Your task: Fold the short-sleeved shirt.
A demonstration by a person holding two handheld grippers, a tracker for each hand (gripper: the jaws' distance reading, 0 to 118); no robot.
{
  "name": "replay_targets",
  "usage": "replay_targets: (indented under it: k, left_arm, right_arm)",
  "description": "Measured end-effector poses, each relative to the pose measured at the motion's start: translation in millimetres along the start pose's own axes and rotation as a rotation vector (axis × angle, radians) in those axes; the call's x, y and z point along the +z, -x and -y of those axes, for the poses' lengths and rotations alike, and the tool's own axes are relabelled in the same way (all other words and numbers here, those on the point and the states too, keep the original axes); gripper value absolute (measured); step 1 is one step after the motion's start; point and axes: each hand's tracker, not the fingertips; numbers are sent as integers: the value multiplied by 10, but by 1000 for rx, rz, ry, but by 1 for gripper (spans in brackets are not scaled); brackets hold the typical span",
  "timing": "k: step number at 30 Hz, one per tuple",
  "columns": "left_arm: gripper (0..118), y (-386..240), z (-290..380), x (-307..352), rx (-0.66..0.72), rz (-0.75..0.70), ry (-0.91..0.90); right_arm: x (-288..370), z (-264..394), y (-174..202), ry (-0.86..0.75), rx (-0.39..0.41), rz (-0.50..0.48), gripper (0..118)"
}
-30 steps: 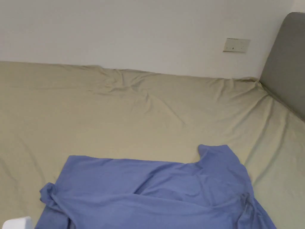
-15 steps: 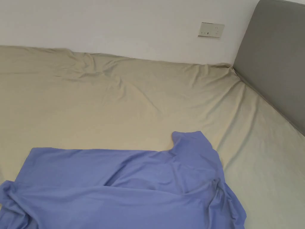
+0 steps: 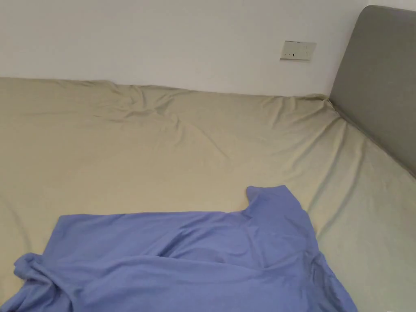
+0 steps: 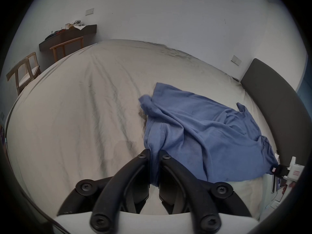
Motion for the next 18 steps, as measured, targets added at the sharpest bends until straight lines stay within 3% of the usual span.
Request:
replay_targets:
  k: [5, 9, 18]
  left_arm:
    - [8, 172, 178, 486, 33, -4, -21]
    - [8, 406, 497, 719, 38, -86, 12]
    - [8, 743, 1171, 681, 168, -156, 139]
  right_arm:
    - [437, 149, -115, -9, -27, 2, 6]
    - [713, 390, -165, 25, 25, 38, 6]
    - [754, 1022, -170, 163, 15, 50, 7]
